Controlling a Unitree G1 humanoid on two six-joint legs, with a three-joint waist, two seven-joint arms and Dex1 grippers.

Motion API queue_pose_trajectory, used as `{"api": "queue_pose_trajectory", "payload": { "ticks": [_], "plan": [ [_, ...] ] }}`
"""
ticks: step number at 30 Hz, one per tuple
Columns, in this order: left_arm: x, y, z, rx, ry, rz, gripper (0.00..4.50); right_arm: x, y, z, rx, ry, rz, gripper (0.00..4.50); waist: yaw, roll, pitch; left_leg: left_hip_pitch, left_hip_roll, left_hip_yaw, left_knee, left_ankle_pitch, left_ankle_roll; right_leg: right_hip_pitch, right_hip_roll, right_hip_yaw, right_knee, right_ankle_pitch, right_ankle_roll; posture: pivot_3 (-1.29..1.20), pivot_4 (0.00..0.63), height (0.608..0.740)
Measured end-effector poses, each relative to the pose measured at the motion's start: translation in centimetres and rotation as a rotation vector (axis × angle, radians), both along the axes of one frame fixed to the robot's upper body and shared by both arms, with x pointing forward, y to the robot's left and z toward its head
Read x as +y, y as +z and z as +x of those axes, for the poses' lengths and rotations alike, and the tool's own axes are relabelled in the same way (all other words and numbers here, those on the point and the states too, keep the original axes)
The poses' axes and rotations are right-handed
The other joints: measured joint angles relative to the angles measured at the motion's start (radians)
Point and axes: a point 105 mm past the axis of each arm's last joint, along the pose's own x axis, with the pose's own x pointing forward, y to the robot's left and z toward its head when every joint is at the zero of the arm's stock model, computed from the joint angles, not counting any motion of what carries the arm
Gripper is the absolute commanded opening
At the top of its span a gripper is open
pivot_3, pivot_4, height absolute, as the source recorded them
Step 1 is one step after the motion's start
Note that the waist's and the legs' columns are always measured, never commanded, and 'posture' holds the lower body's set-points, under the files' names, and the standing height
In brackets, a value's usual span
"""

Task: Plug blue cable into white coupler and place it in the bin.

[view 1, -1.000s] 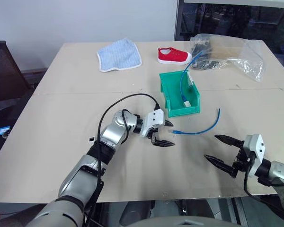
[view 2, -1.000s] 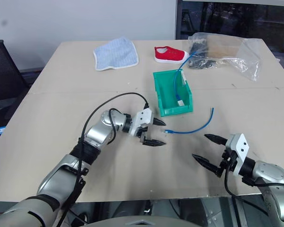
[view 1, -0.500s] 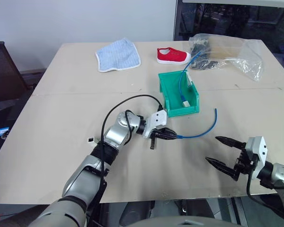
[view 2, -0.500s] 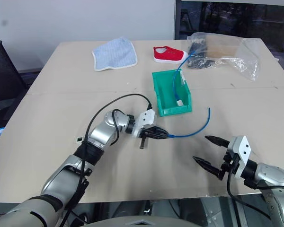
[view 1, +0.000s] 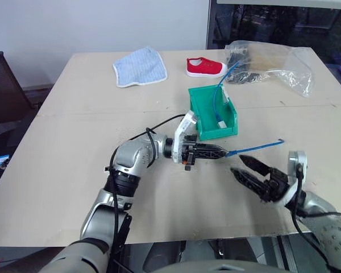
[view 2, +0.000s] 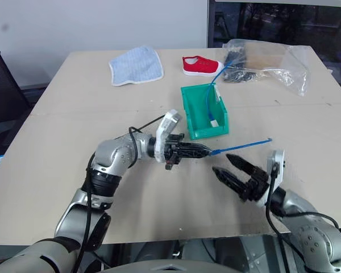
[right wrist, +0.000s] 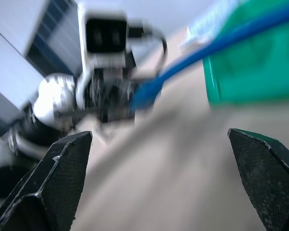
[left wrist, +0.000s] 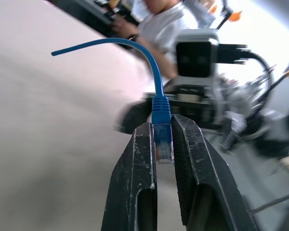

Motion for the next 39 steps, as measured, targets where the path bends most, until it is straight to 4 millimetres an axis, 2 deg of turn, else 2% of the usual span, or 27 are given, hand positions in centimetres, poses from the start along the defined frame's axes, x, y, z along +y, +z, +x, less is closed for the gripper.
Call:
{"api": "queue_pose_trajectory", "payload": {
  "ticks": [4,5,7,13,14,26,28,29,32,36,39],
  "plan": [
    [0.2,0.6,0.2,0.045,0.015,-0.027,0.12,0.8,1.6,0.8,-0.023,0.008,0.071,4.50,0.004,0.000,0.000,0.000,0.000,0.000,0.000,0.002,-0.003,0.000,0.000,0.000,0.001,0.000,0.000,0.00,0.150,0.740],
    [0.2,0.6,0.2,0.048,0.019,-0.029,0.00,1.0,1.8,0.9,-0.024,0.013,0.075,3.96,0.005,0.000,0.000,0.000,0.000,0.000,0.000,0.002,-0.003,0.000,0.000,0.000,0.001,0.000,0.000,0.00,0.150,0.740],
    [0.2,0.9,0.3,0.055,0.022,-0.037,0.00,1.2,1.8,1.0,-0.020,0.021,0.076,3.23,0.006,0.000,0.000,0.000,0.000,0.000,0.000,0.002,-0.003,0.000,0.000,0.000,0.001,0.000,0.000,0.00,0.150,0.740],
    [0.3,1.1,0.4,0.067,0.038,-0.050,0.00,1.4,1.8,0.9,-0.019,0.040,0.058,0.22,0.006,0.000,0.000,0.000,0.000,0.001,0.000,0.001,-0.003,0.000,0.000,0.001,0.001,0.000,0.000,0.00,0.150,0.740],
    [0.3,1.1,0.5,0.065,0.040,-0.048,0.00,1.4,1.8,0.9,-0.020,0.041,0.061,0.10,0.006,0.000,0.000,0.000,0.000,0.001,0.000,0.001,-0.003,-0.001,0.000,0.001,0.002,0.000,0.000,0.00,0.150,0.740],
    [0.6,1.2,0.5,0.051,0.042,-0.050,0.00,1.7,2.1,1.1,-0.016,0.044,0.070,0.10,0.006,0.000,0.000,0.000,0.000,0.001,0.000,0.001,-0.003,-0.001,0.000,0.001,0.002,0.000,0.000,0.00,0.150,0.740],
    [0.6,1.3,0.6,0.040,0.046,-0.054,0.99,1.7,2.1,1.1,-0.017,0.043,0.070,0.00,0.006,0.000,0.000,0.000,0.000,0.001,0.000,0.001,-0.002,-0.001,0.000,0.001,0.002,0.000,0.000,0.00,0.150,0.740],
    [0.7,1.3,0.6,0.036,0.048,-0.052,1.16,1.8,2.1,1.1,-0.018,0.044,0.071,0.00,0.006,0.000,0.000,0.000,0.000,0.001,0.000,0.001,-0.002,-0.001,0.000,0.001,0.002,0.000,0.000,0.00,0.150,0.740],
    [0.3,1.3,0.0,0.015,0.023,-0.043,2.69,1.9,2.4,1.2,-0.029,0.048,0.077,0.00,0.005,0.000,0.000,0.000,0.000,0.001,0.000,0.001,-0.002,-0.001,0.000,0.001,0.002,0.000,0.000,0.00,0.150,0.740],
    [0.7,1.8,0.1,-0.024,0.064,-0.040,4.44,1.9,2.4,1.2,-0.029,0.047,0.076,0.00,0.004,0.000,0.000,0.000,0.000,0.001,0.000,0.001,-0.002,-0.001,0.000,0.002,0.002,0.000,0.000,0.00,0.150,0.740],
    [2.4,2.9,-0.7,-0.091,0.101,-0.045,4.44,1.4,2.1,1.4,-0.020,0.031,0.068,0.00,-0.007,0.000,0.000,0.000,0.000,0.001,-0.001,0.001,-0.002,-0.002,0.000,0.003,0.002,0.000,0.000,0.00,0.150,0.740]
  ]
}}
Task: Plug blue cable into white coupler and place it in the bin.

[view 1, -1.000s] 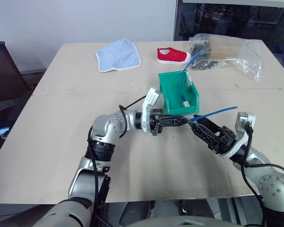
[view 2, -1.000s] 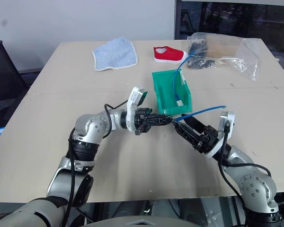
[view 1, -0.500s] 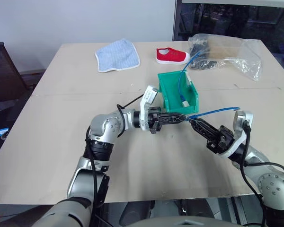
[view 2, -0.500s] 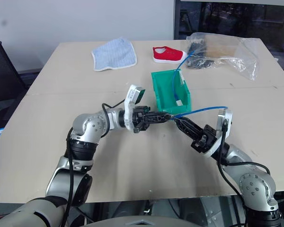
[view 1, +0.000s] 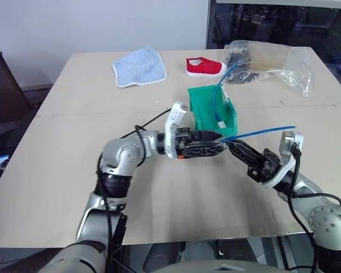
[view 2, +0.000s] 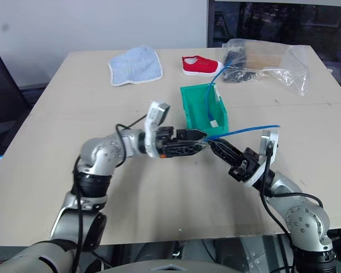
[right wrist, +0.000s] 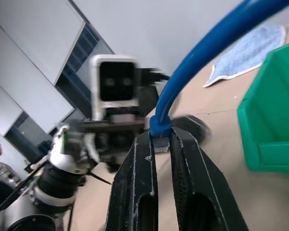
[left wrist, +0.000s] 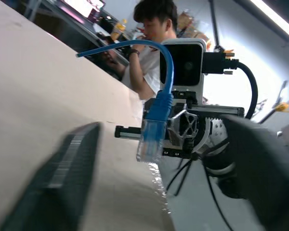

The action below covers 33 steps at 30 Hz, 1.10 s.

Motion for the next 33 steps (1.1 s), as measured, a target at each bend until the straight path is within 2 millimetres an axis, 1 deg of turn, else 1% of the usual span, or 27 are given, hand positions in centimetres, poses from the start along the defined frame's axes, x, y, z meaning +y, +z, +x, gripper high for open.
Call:
{"api": "queue_pose_trajectory", "payload": {
  "ticks": [2,4,6,8,9,11,12,14,15,16,18,20,21,22,23,25,27,28,29,30,33],
  "plan": [
    [2.0,0.7,-1.1,-0.059,0.033,0.030,4.44,-0.4,-0.2,0.2,0.009,-0.010,-0.008,0.00,-0.012,0.000,0.000,0.000,0.000,0.000,-0.001,0.000,0.000,-0.001,-0.003,0.001,0.000,0.000,0.000,0.00,0.150,0.740],
    [3.5,0.8,-2.2,-0.092,0.062,0.076,4.44,-0.9,-0.4,0.5,0.015,-0.024,-0.013,0.00,-0.013,0.000,0.000,0.000,0.000,0.001,-0.002,0.000,0.000,-0.001,-0.003,0.001,0.000,0.000,0.000,0.00,0.150,0.740],
    [4.2,0.5,-2.7,-0.095,0.082,0.102,4.44,-1.0,-0.3,0.6,0.009,-0.023,-0.011,0.00,-0.010,0.000,0.000,0.000,0.000,0.000,-0.001,-0.002,0.003,-0.001,-0.003,0.001,0.000,0.000,0.000,0.00,0.150,0.740],
    [5.3,0.1,-3.3,-0.109,0.157,0.147,4.44,-0.9,0.1,0.7,-0.006,-0.012,-0.008,0.00,-0.009,0.000,0.000,0.000,0.000,0.000,-0.001,-0.002,0.003,0.000,-0.004,0.001,0.000,0.000,0.000,0.00,0.150,0.740],
    [5.9,0.0,-3.2,-0.126,0.218,0.171,4.44,-1.0,0.1,0.7,-0.009,-0.010,-0.009,0.00,-0.009,0.000,0.000,0.000,0.000,0.000,-0.001,-0.002,0.003,0.000,-0.004,0.001,0.000,0.000,0.000,0.00,0.150,0.740],
    [7.2,0.5,-2.6,-0.216,0.387,0.195,4.44,-1.2,-0.2,0.8,0.000,-0.007,-0.015,0.00,-0.005,0.000,0.000,0.000,0.000,0.000,-0.001,-0.002,0.003,0.000,-0.005,0.001,0.000,0.000,0.000,0.00,0.150,0.740],
    [7.4,0.8,-2.3,-0.248,0.442,0.191,4.44,-1.3,-0.3,0.9,0.003,-0.006,-0.016,0.00,-0.002,0.000,0.000,0.000,0.000,0.000,-0.001,-0.002,0.003,0.000,-0.005,0.002,-0.001,0.000,0.000,0.00,0.150,0.740],
    [7.6,1.9,-1.9,-0.341,0.607,0.149,4.44,-1.4,-0.5,0.9,0.012,0.000,-0.015,0.00,0.003,0.000,0.000,0.000,0.000,0.000,-0.001,-0.002,0.003,0.001,-0.005,0.002,-0.002,0.000,0.000,0.00,0.150,0.740],
    [7.7,2.2,-1.9,-0.375,0.670,0.145,4.44,-1.4,-0.5,0.9,0.012,0.007,-0.015,0.00,0.006,0.000,0.000,0.000,0.000,0.000,-0.001,-0.001,0.002,0.001,-0.005,0.002,-0.002,0.000,0.000,0.00,0.150,0.740],
    [7.9,2.0,-2.4,-0.415,0.765,0.161,4.44,-1.4,-0.5,0.9,0.012,0.018,-0.019,0.00,0.004,0.000,0.000,0.000,0.000,0.002,-0.002,-0.001,0.001,0.001,-0.005,0.004,-0.003,0.000,0.000,0.00,0.150,0.740],
    [8.6,1.1,-3.1,-0.435,0.903,0.206,4.44,-1.6,-0.8,1.1,0.024,0.025,-0.026,0.00,-0.001,0.000,-0.001,0.001,0.000,0.004,-0.003,0.000,0.000,0.001,-0.005,0.006,-0.004,0.000,0.000,0.00,0.150,0.740],
    [10.8,-0.7,-4.0,-0.427,1.122,0.296,4.44,-1.7,-0.9,1.2,0.029,0.038,-0.032,0.00,-0.006,0.000,-0.001,0.002,0.000,0.005,-0.005,-0.001,0.001,0.001,-0.005,0.007,-0.005,0.000,0.000,0.00,0.150,0.740],
    [12.6,-1.9,-4.7,-0.419,1.248,0.368,4.44,-1.8,-0.9,1.4,0.026,0.047,-0.042,0.00,-0.006,0.000,-0.001,0.002,0.001,0.005,-0.005,-0.002,0.003,0.001,-0.004,0.007,-0.006,0.000,0.000,0.00,0.150,0.740],
    [13.2,-2.5,-4.9,-0.408,1.284,0.397,4.44,-1.9,-0.9,1.4,0.024,0.048,-0.046,0.00,-0.003,0.000,-0.001,0.002,0.001,0.005,-0.005,-0.002,0.004,0.001,-0.004,0.007,-0.006,0.000,0.000,0.00,0.150,0.740],
    [14.3,-3.4,-5.4,-0.399,1.355,0.449,4.44,-1.9,-0.9,1.4,0.020,0.053,-0.058,0.00,0.002,0.000,-0.001,0.001,0.001,0.005,-0.005,-0.003,0.004,0.001,-0.004,0.006,-0.007,0.000,-0.001,0.00,0.150,0.740],
    [16.2,-5.3,-7.0,-0.362,1.502,0.522,4.44,-1.8,-1.1,1.4,0.014,0.066,-0.075,0.00,0.017,0.000,-0.001,0.000,0.001,0.005,-0.004,-0.003,0.005,0.002,-0.005,0.005,-0.009,0.000,-0.002,0.00,0.150,0.740],
    [17.3,-6.8,-8.1,-0.311,1.581,0.563,4.44,-1.6,-1.2,1.3,0.014,0.075,-0.080,0.00,0.023,-0.001,-0.001,0.000,0.001,0.004,-0.003,-0.003,0.005,0.002,-0.006,0.003,-0.010,-0.001,-0.004,0.00,0.150,0.740],
    [17.4,-7.4,-8.4,-0.289,1.599,0.572,4.44,-1.6,-1.2,1.3,0.013,0.078,-0.081,0.00,0.025,-0.001,-0.001,0.000,0.001,0.004,-0.002,-0.003,0.005,0.003,-0.006,0.003,-0.010,-0.001,-0.004,0.00,0.150,0.740],
    [17.5,-8.5,-8.7,-0.241,1.625,0.578,4.44,-1.5,-1.3,1.3,0.012,0.083,-0.087,0.00,0.028,-0.001,-0.001,0.000,0.000,0.005,-0.001,-0.003,0.005,0.004,-0.006,0.001,-0.011,-0.001,-0.004,0.00,0.150,0.740],
    [17.4,-9.5,-8.6,-0.205,1.626,0.577,4.44,-1.5,-1.4,1.3,0.012,0.085,-0.093,0.00,0.032,-0.001,-0.001,-0.001,0.000,0.004,-0.001,-0.003,0.005,0.004,-0.006,-0.001,-0.011,-0.001,-0.004,0.00,0.150,0.740],
    [17.1,-10.3,-8.2,-0.191,1.620,0.572,4.44,-1.5,-1.5,1.3,0.013,0.084,-0.098,0.00,0.032,-0.002,-0.001,-0.001,0.000,0.004,-0.001,-0.003,0.005,0.004,-0.006,-0.003,-0.011,0.000,-0.002,0.00,0.150,0.740]
  ]
}}
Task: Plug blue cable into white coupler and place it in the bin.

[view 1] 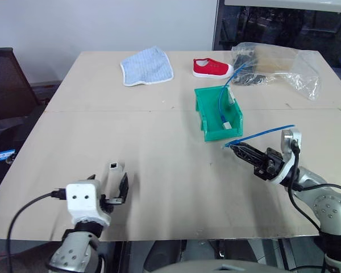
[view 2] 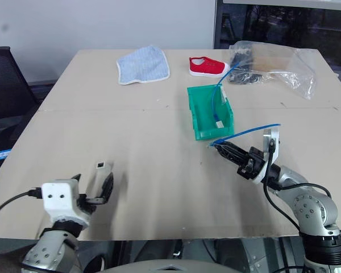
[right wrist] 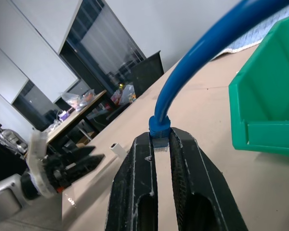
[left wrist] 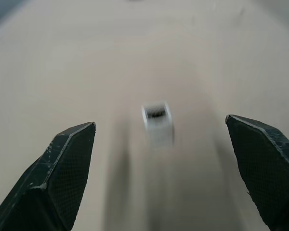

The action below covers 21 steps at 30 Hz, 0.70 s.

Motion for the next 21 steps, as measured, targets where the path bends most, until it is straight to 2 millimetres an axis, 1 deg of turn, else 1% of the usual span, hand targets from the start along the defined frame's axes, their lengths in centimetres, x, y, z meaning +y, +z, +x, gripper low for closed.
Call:
{"api": "queue_pose_trajectory", "payload": {
  "ticks": [5,8,9,10,11,12,13,14,16,17,21],
  "plan": [
    [0.7,-1.5,2.3,-0.007,0.013,-0.012,4.44,0.1,0.1,0.2,-0.011,-0.003,-0.012,0.00,-0.003,0.000,0.000,0.000,0.000,-0.001,-0.001,0.000,0.000,-0.001,0.001,-0.001,0.000,0.001,0.001,0.00,0.150,0.740],
    [1.0,-2.1,3.4,-0.008,0.020,-0.020,4.44,0.0,0.0,0.3,-0.013,-0.010,-0.023,0.00,-0.006,0.000,0.000,0.000,0.000,-0.001,-0.001,0.000,0.000,-0.001,0.001,-0.001,0.000,0.001,0.001,0.00,0.150,0.740],
    [1.1,-2.2,3.5,-0.007,0.016,-0.018,3.94,0.0,0.0,0.3,-0.015,-0.013,-0.026,0.00,-0.008,0.000,0.000,0.000,0.000,-0.001,-0.001,0.000,0.000,-0.001,0.001,-0.001,0.000,0.001,0.001,0.00,0.150,0.740],
    [1.1,-2.3,3.7,-0.009,0.012,-0.015,3.66,0.0,0.0,0.3,-0.016,-0.016,-0.026,0.00,-0.010,0.000,0.000,0.000,0.000,-0.001,-0.001,0.000,0.000,-0.001,0.001,-0.001,0.000,0.001,0.001,0.00,0.150,0.740],
    [1.1,-2.5,3.8,-0.006,0.006,-0.015,3.27,0.0,-0.1,0.3,-0.015,-0.019,-0.024,0.00,-0.012,0.000,0.000,0.000,0.000,-0.001,-0.001,0.000,0.000,-0.001,0.001,-0.001,0.000,0.001,0.001,0.00,0.150,0.740],
    [1.1,-2.5,3.9,-0.011,0.002,-0.012,2.63,0.0,-0.2,0.3,-0.013,-0.022,-0.023,0.00,-0.013,0.000,0.000,0.000,0.000,-0.001,-0.001,0.000,0.000,-0.001,0.001,-0.001,0.000,0.001,0.001,0.00,0.150,0.740],
    [1.1,-2.5,3.9,-0.016,-0.001,-0.011,2.36,0.0,-0.2,0.3,-0.012,-0.023,-0.024,0.00,-0.013,0.000,0.000,0.000,0.000,-0.001,-0.001,0.000,0.000,-0.001,0.001,-0.001,0.000,0.001,0.001,0.00,0.150,0.740],
    [1.1,-2.5,4.0,-0.019,-0.002,-0.010,1.77,0.0,-0.3,0.3,-0.011,-0.025,-0.025,0.00,-0.013,0.000,0.000,0.000,0.000,-0.001,-0.001,0.000,0.000,-0.001,0.001,-0.001,0.000,0.001,0.001,0.00,0.150,0.740],
    [1.1,-2.4,4.2,-0.025,-0.003,-0.011,0.93,0.0,-0.4,0.2,-0.010,-0.027,-0.025,0.00,-0.014,0.000,0.000,0.000,0.000,-0.001,-0.001,0.000,0.000,-0.001,0.001,-0.001,0.000,0.001,0.001,0.00,0.150,0.740],
    [1.1,-2.4,4.3,-0.027,-0.003,-0.009,0.59,0.0,-0.4,0.2,-0.008,-0.029,-0.026,0.00,-0.014,0.000,0.000,0.000,0.000,-0.002,-0.001,0.000,0.000,-0.001,0.001,-0.001,0.000,0.001,0.001,0.00,0.150,0.740],
    [1.2,-2.1,4.6,-0.029,-0.003,0.010,0.56,-0.1,-0.8,0.2,0.002,-0.038,-0.039,0.00,-0.014,0.000,0.000,0.000,0.000,-0.002,-0.001,0.000,0.000,-0.001,0.001,-0.001,0.000,0.001,0.001,0.00,0.150,0.740]
  ]
}}
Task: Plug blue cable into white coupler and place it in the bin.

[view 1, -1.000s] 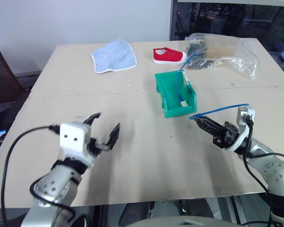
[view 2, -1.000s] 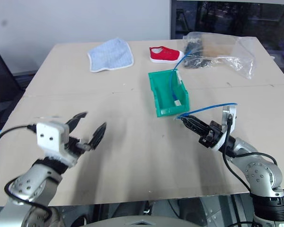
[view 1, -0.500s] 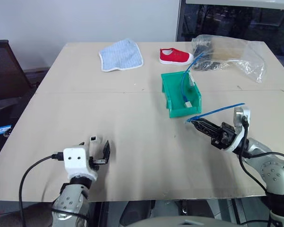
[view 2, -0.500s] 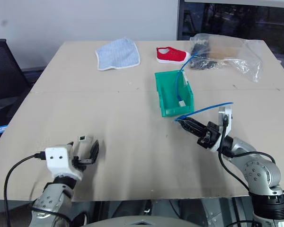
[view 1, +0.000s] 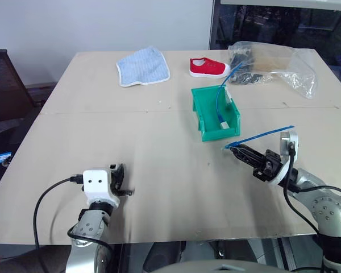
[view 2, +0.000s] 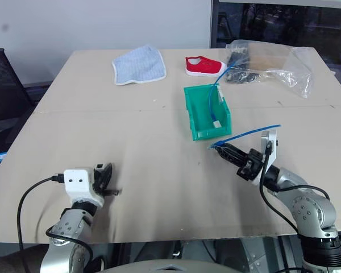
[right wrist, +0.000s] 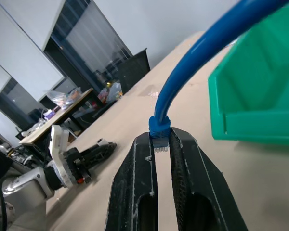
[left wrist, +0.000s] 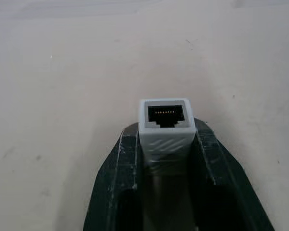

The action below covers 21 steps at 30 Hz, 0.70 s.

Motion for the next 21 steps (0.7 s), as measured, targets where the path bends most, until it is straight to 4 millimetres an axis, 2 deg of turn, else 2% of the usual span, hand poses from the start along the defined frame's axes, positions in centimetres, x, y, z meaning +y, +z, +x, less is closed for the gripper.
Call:
{"api": "queue_pose_trajectory", "payload": {
  "ticks": [4,6,7,8,9,10,11,13,16,21],
  "plan": [
    [-0.9,0.7,1.9,-0.017,-0.092,0.032,0.56,0.0,0.0,0.0,-0.004,-0.003,-0.010,0.00,0.003,0.000,0.000,0.000,0.000,-0.001,0.000,0.000,0.000,0.000,0.001,-0.002,0.000,0.000,0.000,0.00,0.150,0.740],
    [-4.9,1.5,5.0,-0.013,-0.380,0.025,0.56,0.0,0.0,0.2,-0.028,0.009,-0.072,0.00,0.008,0.001,0.000,-0.001,-0.001,-0.002,0.001,0.000,0.000,-0.001,0.005,-0.002,0.001,0.000,0.000,0.00,0.150,0.740],
    [-7.9,2.5,6.3,-0.026,-0.574,0.027,0.56,0.2,0.4,0.4,-0.061,0.028,-0.114,0.00,0.007,0.001,0.000,0.000,-0.001,-0.002,0.002,0.000,0.000,0.000,0.005,-0.002,0.001,0.001,-0.001,0.00,0.150,0.740],
    [-9.5,3.0,6.6,-0.027,-0.694,0.039,0.56,0.4,0.6,0.5,-0.085,0.038,-0.142,0.00,0.004,0.000,0.000,0.000,-0.001,-0.001,0.002,0.000,0.000,0.001,0.005,-0.002,0.002,0.001,-0.001,0.00,0.150,0.740],
    [-12.2,3.7,6.7,-0.014,-0.910,0.064,0.56,0.9,1.0,0.7,-0.127,0.059,-0.190,0.00,-0.001,0.000,0.000,0.000,-0.001,0.000,0.002,0.001,-0.001,0.001,0.005,-0.001,0.001,0.001,-0.001,0.00,0.150,0.740],
    [-12.7,3.8,6.6,-0.012,-0.954,0.071,0.56,1.0,1.1,0.8,-0.137,0.062,-0.200,0.00,-0.005,0.001,-0.001,0.000,-0.001,0.000,0.002,0.002,-0.002,0.000,0.005,0.000,0.001,0.001,-0.001,0.00,0.150,0.740],
    [-14.8,4.0,6.1,0.028,-1.171,0.108,0.56,1.4,1.3,1.0,-0.192,0.078,-0.253,0.00,-0.016,0.001,-0.001,0.000,-0.001,0.002,0.001,0.003,-0.004,-0.001,0.006,0.001,0.002,0.001,-0.001,0.00,0.150,0.740],
    [-15.9,3.7,5.4,0.075,-1.354,0.157,0.56,1.9,1.7,1.2,-0.259,0.099,-0.302,0.00,-0.030,0.001,-0.001,0.000,0.000,0.002,0.000,0.003,-0.005,-0.002,0.006,0.002,0.002,0.001,-0.001,0.00,0.150,0.740],
    [-16.4,2.5,5.2,0.172,-1.549,0.211,0.56,2.5,1.9,1.5,-0.347,0.136,-0.381,0.00,-0.033,0.001,0.000,0.000,0.002,0.000,-0.002,0.003,-0.005,-0.004,0.008,0.000,0.002,0.001,-0.001,0.00,0.150,0.740],
    [-17.2,1.5,7.0,0.240,-1.707,0.304,0.56,3.6,1.3,1.2,-0.444,0.226,-0.501,0.00,-0.024,0.000,0.000,-0.002,0.000,-0.001,0.001,0.003,-0.005,-0.003,0.006,-0.001,0.002,0.001,0.000,0.00,0.150,0.740]
  ]
}}
